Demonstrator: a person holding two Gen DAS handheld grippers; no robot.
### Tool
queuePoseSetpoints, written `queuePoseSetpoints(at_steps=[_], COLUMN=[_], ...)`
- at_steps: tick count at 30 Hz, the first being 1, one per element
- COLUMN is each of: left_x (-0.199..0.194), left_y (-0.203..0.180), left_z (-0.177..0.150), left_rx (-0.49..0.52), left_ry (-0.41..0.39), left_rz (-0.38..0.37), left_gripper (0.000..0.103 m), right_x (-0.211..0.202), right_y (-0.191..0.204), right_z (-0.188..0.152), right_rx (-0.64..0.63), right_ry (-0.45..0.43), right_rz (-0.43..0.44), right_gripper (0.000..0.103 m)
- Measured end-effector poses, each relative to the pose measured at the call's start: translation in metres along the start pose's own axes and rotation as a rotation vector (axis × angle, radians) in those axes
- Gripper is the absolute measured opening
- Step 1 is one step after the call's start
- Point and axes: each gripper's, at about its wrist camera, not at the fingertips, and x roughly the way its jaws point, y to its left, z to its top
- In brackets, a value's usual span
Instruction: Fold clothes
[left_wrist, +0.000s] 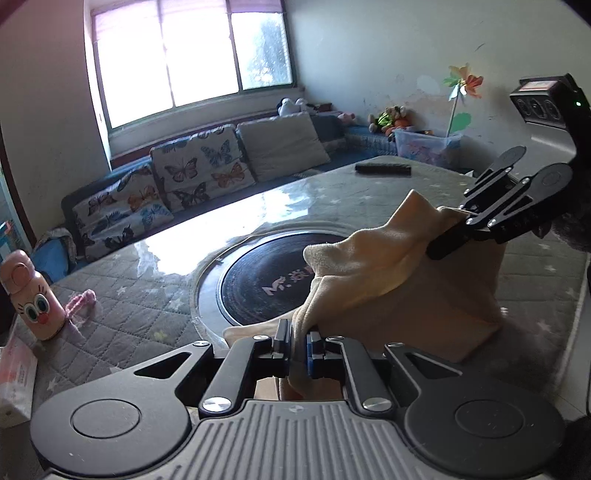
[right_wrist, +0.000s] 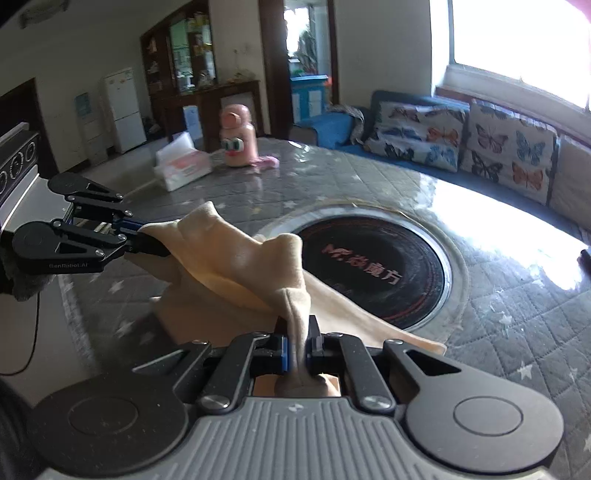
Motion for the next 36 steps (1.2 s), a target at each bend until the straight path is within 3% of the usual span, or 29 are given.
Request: queuePoseSetpoints(at_steps=[5,8,10,12,14,15,24,27,31,36], left_x=[0.051,0.073,0.088,0.094,0.094,0.093,0.079,0.075,0.072,0.08], left_y=[0.016,0.022,0.026,0.03,0.032,0.033,0.037,0.035,0.026,0.014], left_z=[-0.001,-0.006,-0.009,-0.011,-0.011,-0.011,-0.001,0.005,0.015,0.024], left_rx=[-0.025,-0.041,-0.052,-0.06,-0.064,-0.067,-0.063,-0.061,-0.057,-0.054], left_ry=[0.071,0.105,0.128,0.139,0.141,0.142,0.133,0.125,0.104,0.103], left_rz=[0.028,0.054,0.071,0.084,0.092,0.097,0.15,0.151,0.113,0.052], left_gripper=[0.012,0.015,0.019,0.024,0.028,0.032,0.043,0.043,0.041,0.033], right_x=[0.044,0.072,0.078,0.075,0.072,0.07,0.028,0.022,0.041,0.074], right_y=[-0.03,-0.047,-0.054,-0.059,-0.064,-0.067,-0.073,-0.067,-0.061,-0.058], right_z=[0.007,0.0,-0.004,-0.008,-0.013,-0.015,-0.023,-0.02,-0.016,-0.008], right_rx=[0.075,0.145,0.173,0.192,0.21,0.219,0.254,0.234,0.248,0.259], right_ry=[0.05,0.067,0.063,0.044,0.024,0.014,-0.104,-0.139,-0.117,-0.078], right_rz=[-0.014,-0.033,-0.038,-0.047,-0.056,-0.061,-0.176,-0.158,-0.085,-0.062], right_gripper=[0.008,0.015,0.024,0.028,0.046,0.048,0.048,0.045,0.033,0.031])
